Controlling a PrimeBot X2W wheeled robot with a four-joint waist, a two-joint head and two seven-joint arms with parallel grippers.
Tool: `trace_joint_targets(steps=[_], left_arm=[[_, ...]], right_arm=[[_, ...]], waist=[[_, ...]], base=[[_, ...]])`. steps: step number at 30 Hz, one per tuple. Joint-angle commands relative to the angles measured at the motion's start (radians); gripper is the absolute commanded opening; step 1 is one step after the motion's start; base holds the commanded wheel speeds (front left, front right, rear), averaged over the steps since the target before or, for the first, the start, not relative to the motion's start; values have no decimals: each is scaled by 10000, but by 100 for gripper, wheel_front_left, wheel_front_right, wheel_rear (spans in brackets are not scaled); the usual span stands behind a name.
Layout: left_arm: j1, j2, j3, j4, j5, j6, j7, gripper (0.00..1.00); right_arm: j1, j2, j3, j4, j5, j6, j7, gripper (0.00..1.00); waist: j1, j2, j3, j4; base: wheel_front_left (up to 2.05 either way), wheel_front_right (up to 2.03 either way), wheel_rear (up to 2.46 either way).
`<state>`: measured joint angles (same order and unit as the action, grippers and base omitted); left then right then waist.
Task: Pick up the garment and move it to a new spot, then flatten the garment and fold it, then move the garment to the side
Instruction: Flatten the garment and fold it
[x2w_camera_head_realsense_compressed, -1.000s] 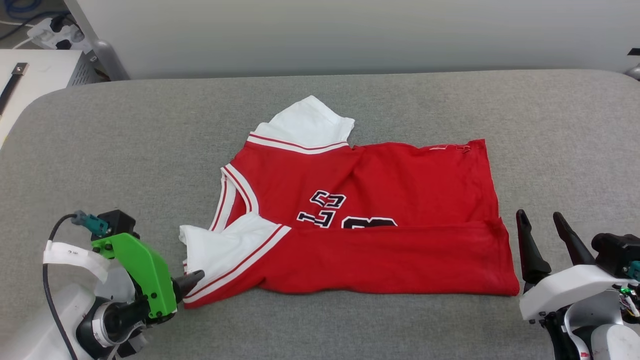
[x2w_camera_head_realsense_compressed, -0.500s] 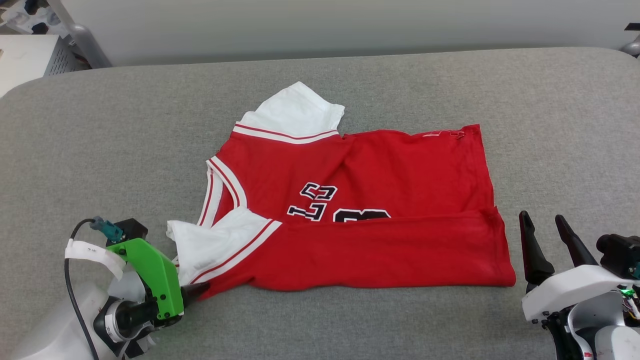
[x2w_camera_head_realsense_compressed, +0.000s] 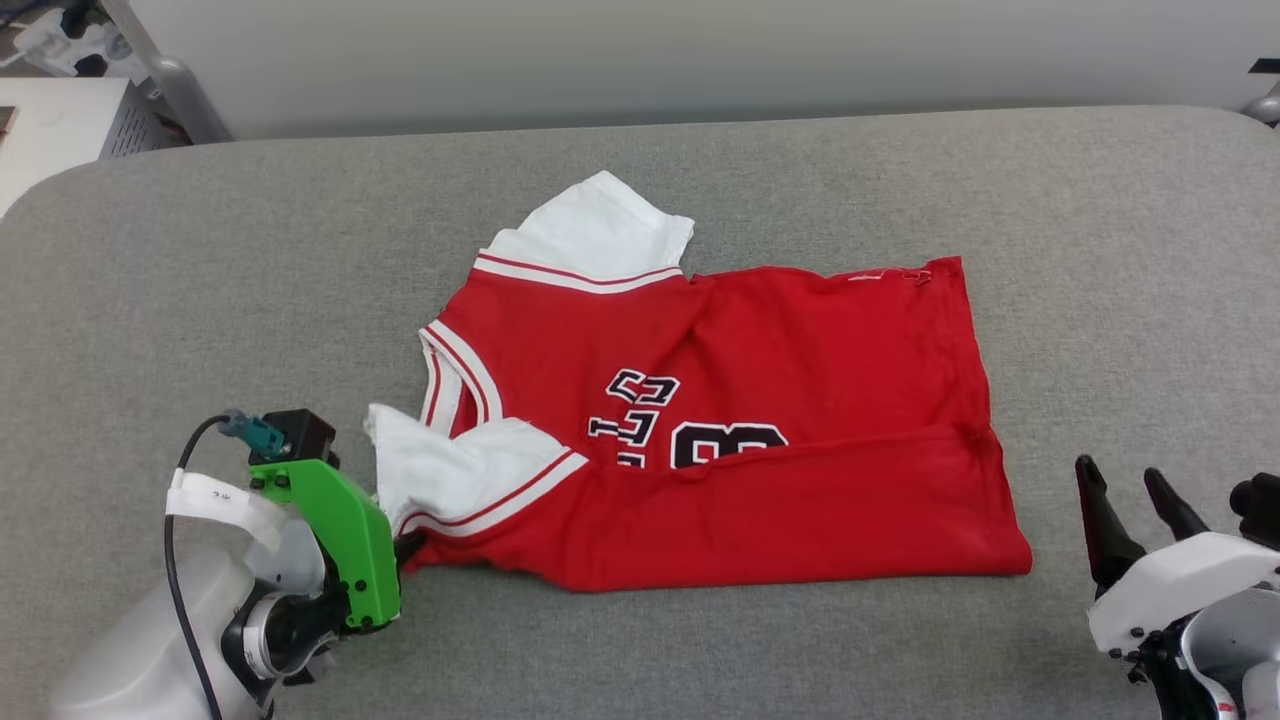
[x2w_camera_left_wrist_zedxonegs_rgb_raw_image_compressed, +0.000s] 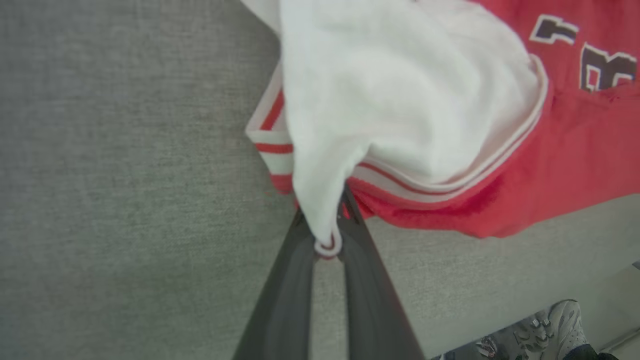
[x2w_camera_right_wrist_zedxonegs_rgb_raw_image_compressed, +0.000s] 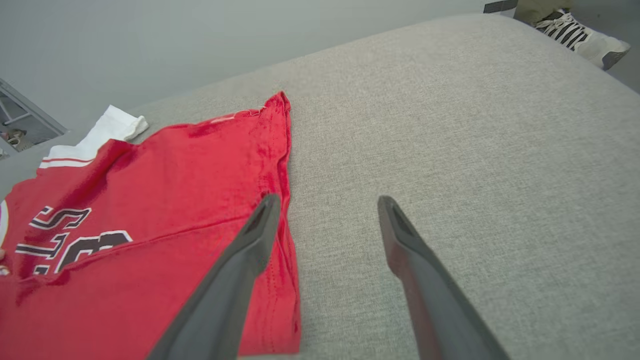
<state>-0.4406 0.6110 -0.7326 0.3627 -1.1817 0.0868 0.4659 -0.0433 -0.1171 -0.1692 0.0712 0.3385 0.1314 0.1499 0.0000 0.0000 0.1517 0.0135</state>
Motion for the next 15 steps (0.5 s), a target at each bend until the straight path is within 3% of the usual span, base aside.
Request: trace_joint_targets(steps=[1,10,15], left_arm=[[91,117,27,-209,135,127,-95,0],[467,1053,258,-2197,467,940,-255,0],[380,1258,367,-2792,564,1183,-244,0]], right_arm=[[18,-107,7,77,142,-7,396,100],[-123,-1196,891,47,1131,-7,3745,100],[-470,-1464,1479,120,1419,-7,4705,100]], waist=[[0,0,-107,75],[0,0,34,216],[0,0,443,341]], base=[[0,0,0],[0,0,0],[0,0,0]])
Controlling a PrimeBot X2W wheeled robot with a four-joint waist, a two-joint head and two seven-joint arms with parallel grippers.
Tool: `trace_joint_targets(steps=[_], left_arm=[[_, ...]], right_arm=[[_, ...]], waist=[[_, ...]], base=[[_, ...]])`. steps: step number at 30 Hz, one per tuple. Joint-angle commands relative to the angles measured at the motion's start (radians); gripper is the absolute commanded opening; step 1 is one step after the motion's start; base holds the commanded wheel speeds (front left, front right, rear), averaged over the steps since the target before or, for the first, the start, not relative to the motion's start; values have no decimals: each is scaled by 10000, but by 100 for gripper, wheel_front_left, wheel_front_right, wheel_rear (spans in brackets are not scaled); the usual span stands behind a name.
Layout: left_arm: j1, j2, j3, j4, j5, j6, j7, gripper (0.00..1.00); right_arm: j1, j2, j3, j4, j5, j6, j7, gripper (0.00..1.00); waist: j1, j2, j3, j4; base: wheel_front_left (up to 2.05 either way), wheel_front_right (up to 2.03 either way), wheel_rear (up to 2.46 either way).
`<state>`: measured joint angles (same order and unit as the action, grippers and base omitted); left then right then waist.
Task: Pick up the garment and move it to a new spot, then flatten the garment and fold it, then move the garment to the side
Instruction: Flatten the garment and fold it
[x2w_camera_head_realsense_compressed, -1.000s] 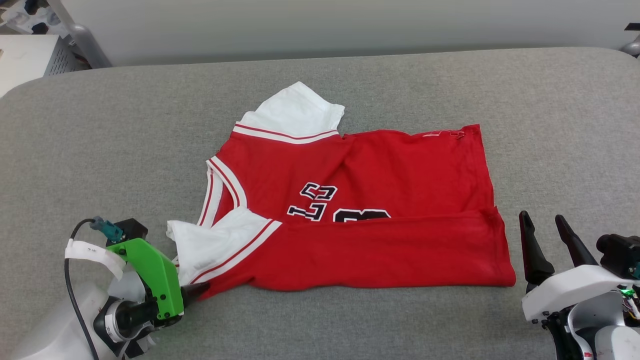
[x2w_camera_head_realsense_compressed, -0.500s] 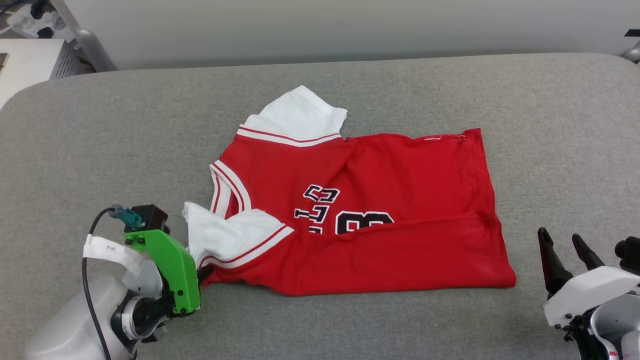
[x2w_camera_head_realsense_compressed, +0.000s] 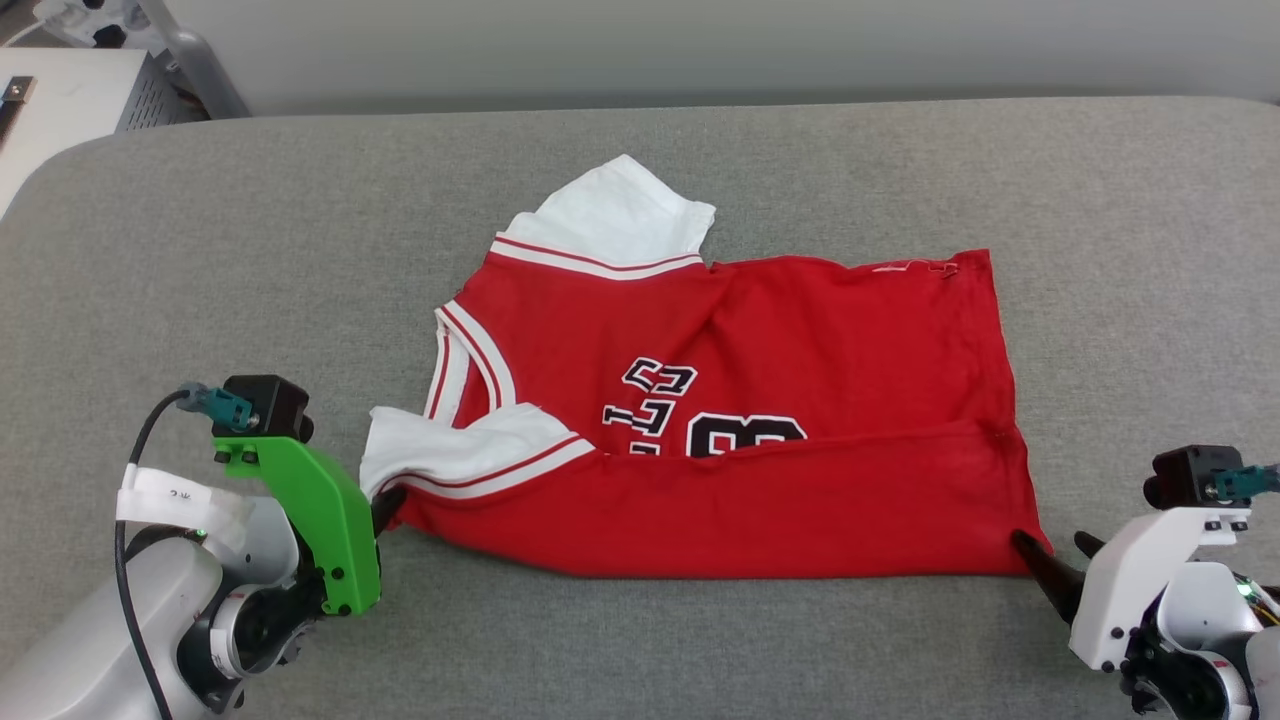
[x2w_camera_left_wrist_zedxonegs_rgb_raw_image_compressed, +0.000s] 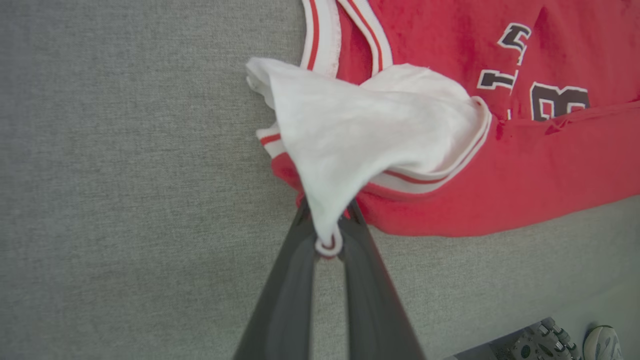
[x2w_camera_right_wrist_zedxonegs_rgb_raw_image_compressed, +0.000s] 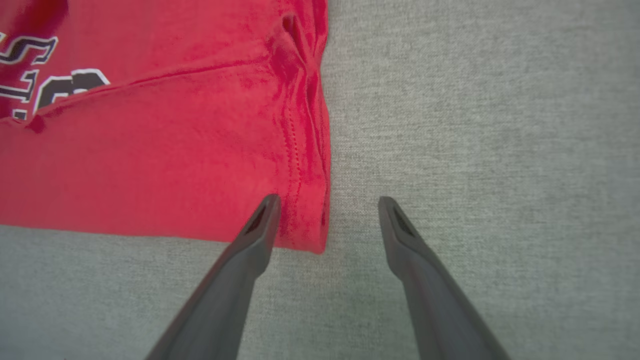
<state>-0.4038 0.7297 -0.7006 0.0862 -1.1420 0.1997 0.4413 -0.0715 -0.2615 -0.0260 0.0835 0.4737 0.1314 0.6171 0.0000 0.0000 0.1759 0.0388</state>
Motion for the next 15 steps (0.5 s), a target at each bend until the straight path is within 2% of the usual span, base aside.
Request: trace_joint_targets(steps=[1,13,14,15], left_arm=[[-18,89,62,-113,188,78,-3,0],[-157,110,71,-372,313,155,-55,0],[-154,100,66,-363,312,159,-58,0],[-149,88,60,-346,313,164,-64,0]], right_arm=[[-286,-43,174,47,93,-7,140,100],[-884,18,1465,1196,536,-7,781,100],[-879,20,1511,1255,575,-7,836,67],[-883,23,1565,1302,625,-7,861,29]], waist=[[0,0,282,108],[0,0,683,149],[0,0,676,150],[0,0,654,145]], base=[[0,0,0],[0,0,0],[0,0,0],[0,0,0]])
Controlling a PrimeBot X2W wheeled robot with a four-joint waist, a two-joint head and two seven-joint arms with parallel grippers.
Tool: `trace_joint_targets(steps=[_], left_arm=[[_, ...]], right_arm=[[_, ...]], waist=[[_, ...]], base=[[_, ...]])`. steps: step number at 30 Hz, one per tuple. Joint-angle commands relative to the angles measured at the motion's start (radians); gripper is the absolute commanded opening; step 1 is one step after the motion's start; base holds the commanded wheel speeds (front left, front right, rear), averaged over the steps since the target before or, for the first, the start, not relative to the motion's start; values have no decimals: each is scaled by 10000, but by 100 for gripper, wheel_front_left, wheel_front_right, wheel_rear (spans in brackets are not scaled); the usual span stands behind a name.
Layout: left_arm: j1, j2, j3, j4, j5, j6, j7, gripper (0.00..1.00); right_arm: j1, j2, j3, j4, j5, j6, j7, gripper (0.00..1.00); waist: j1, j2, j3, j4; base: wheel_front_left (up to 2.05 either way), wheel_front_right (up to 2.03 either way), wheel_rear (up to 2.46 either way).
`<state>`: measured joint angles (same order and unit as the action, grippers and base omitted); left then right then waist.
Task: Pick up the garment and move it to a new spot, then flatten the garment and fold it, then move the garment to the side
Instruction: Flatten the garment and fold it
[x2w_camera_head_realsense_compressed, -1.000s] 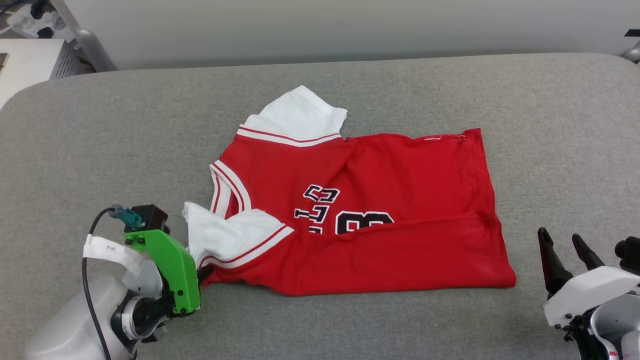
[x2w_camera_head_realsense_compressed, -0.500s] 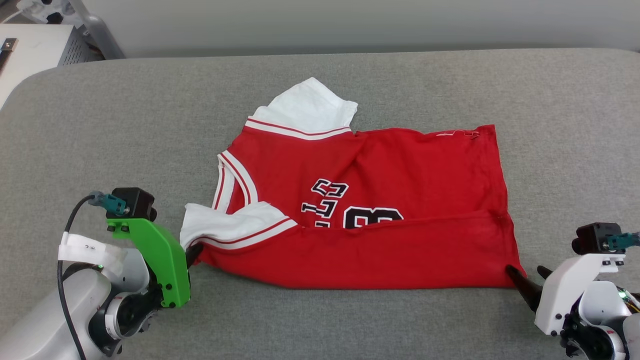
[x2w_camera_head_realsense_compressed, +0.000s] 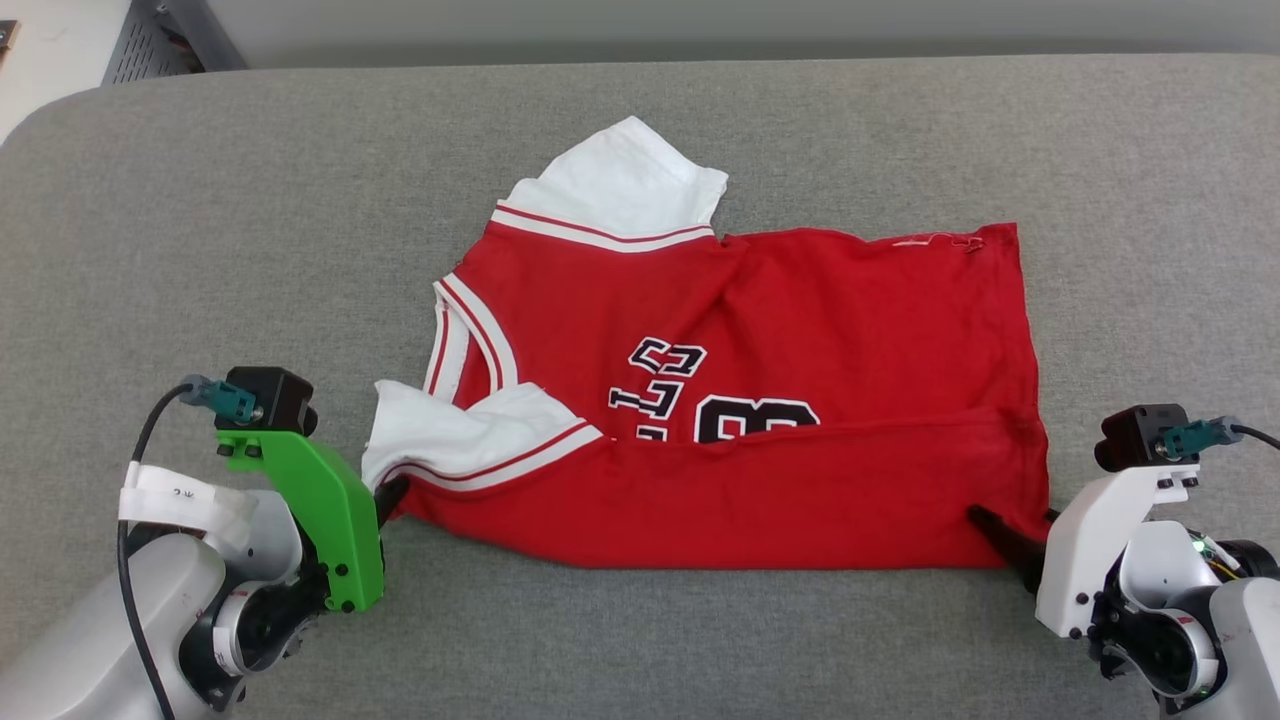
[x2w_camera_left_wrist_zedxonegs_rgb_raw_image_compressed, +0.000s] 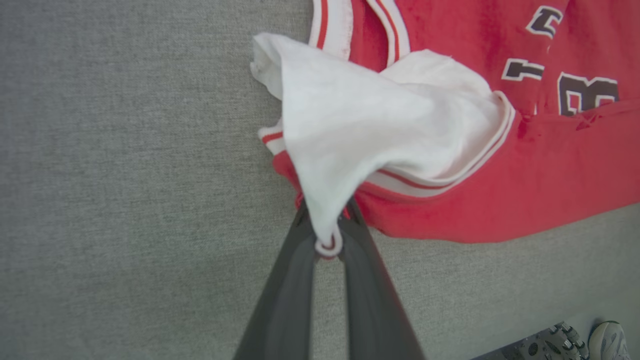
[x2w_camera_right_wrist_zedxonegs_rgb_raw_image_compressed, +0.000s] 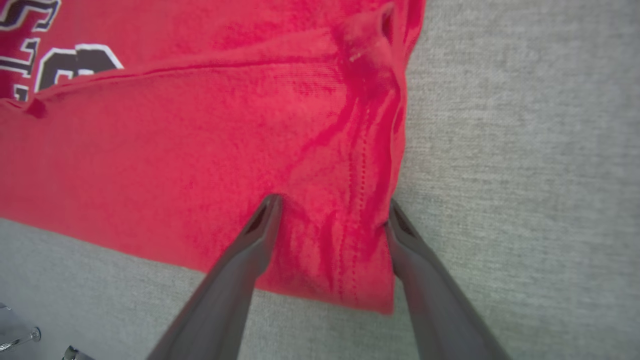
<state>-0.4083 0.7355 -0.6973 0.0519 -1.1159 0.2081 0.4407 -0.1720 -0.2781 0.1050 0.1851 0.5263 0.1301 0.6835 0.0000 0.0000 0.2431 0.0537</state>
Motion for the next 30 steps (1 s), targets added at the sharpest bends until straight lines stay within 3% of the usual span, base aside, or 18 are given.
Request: trace_joint_targets(steps=[1,16,30], left_arm=[[-92,15,27,13,48,78,-76,0],[485,88,-223,-539,-2,188,-35,0],[2184,759,-184,-1395,-424,936,-214,0]], right_arm=[[117,180,293,322,138,6,205,0],[85,-438,612,-129,367,6,44,0],[1609,-708,484,-709,806,6,298,0]], waist=[[0,0,-59,-12],[0,0,-1168,-3],[0,0,-2328,40]], base=[[0,0,0],[0,0,0],[0,0,0]])
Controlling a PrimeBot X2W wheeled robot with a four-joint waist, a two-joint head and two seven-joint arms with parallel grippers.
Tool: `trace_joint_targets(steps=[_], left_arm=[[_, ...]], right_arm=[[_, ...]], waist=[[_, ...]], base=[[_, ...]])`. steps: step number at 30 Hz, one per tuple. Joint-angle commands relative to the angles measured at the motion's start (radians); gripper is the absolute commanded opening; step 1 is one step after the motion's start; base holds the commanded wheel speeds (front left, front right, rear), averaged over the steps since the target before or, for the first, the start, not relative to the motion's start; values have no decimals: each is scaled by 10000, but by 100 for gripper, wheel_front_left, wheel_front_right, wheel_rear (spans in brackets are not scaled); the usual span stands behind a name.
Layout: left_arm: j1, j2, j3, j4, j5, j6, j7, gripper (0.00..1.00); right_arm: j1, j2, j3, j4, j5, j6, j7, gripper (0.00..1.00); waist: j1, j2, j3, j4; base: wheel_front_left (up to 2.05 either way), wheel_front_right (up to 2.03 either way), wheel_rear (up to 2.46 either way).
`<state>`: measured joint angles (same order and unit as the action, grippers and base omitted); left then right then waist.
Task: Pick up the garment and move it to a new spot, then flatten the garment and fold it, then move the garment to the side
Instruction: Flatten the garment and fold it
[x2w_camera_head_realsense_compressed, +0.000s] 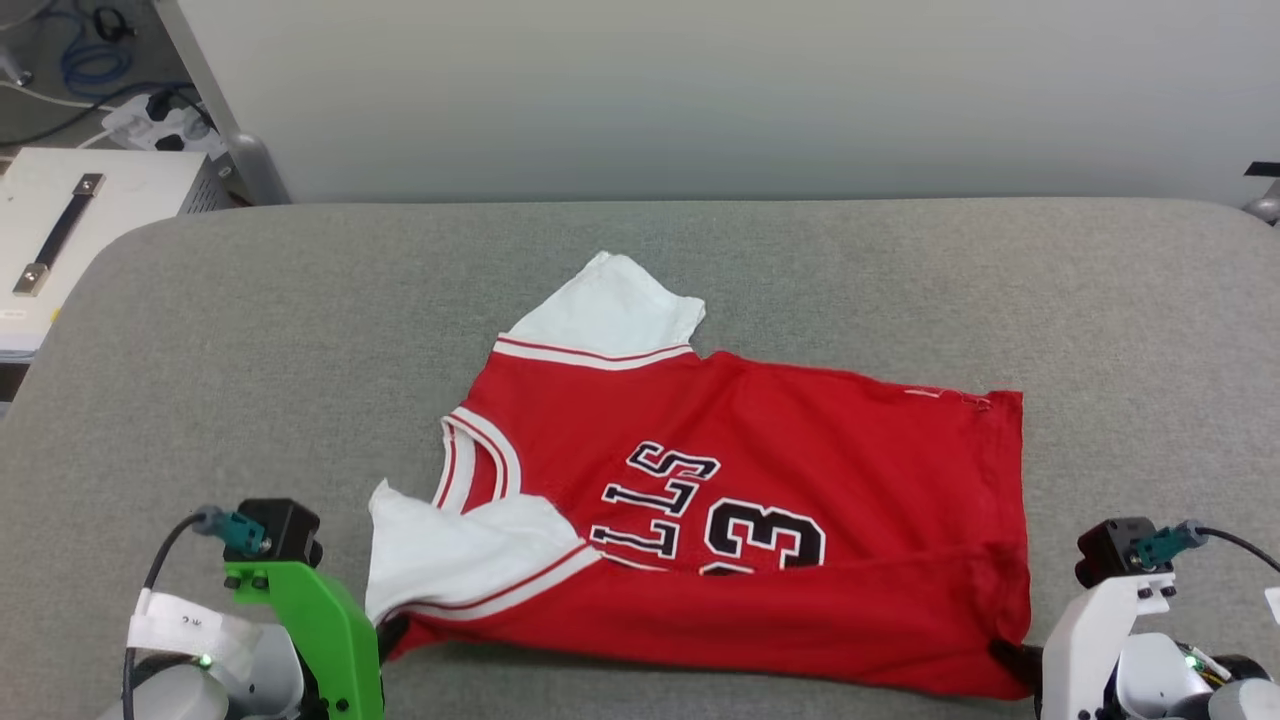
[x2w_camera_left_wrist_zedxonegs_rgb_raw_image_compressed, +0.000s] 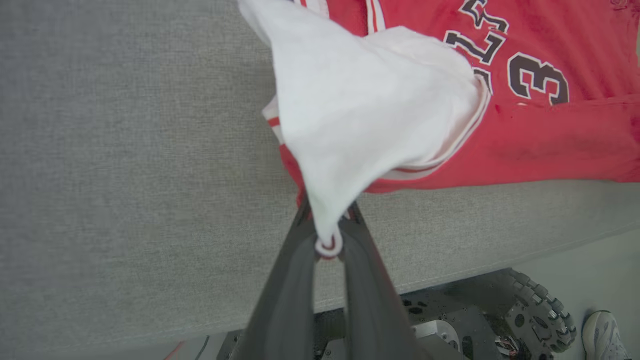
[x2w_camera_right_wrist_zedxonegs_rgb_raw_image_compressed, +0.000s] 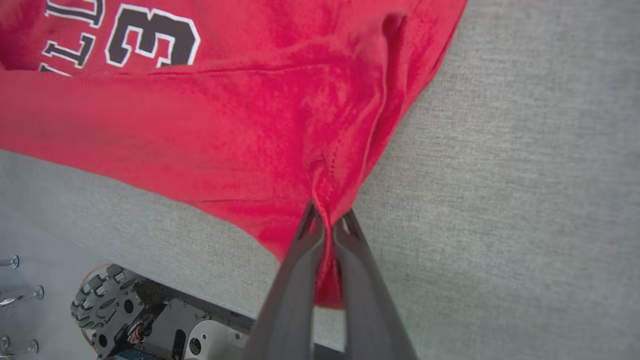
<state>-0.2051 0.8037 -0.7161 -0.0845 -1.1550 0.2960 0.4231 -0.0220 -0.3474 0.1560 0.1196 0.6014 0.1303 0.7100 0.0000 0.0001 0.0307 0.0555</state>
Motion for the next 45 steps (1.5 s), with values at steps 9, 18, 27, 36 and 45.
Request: trace_joint_targets(steps=[9,18,27,36,45], left_arm=[[929,-241,-122,324,-542,45,-132,0],[315,-1194,-245,1775,-581,-486,-286,100],[102,-1074,68,1982,-253,-561,-1012,100],[-389,-895,413,1563,523,-359,-2029,100],[-1634,-1353,871,1808,1347,-388,-3411,100]], right_arm=[[930,331,-537,-286,-339,4,153,0],[811,850,-807,204,-840,4,-666,100],[717,1355,-1497,-113,-1800,4,-3152,100],[598,2093,-2248,-993,-3168,4,-5442,100],[202,2675,-2592,-2303,-3849,4,-6302,100]], waist=[[0,-1,-265,-44],[0,-1,-6,-119],[0,-1,-200,-174],[0,-1,-349,-216],[0,-1,520,-638]], base=[[0,0,0],[0,0,0],[0,0,0],[0,0,0],[0,0,0]])
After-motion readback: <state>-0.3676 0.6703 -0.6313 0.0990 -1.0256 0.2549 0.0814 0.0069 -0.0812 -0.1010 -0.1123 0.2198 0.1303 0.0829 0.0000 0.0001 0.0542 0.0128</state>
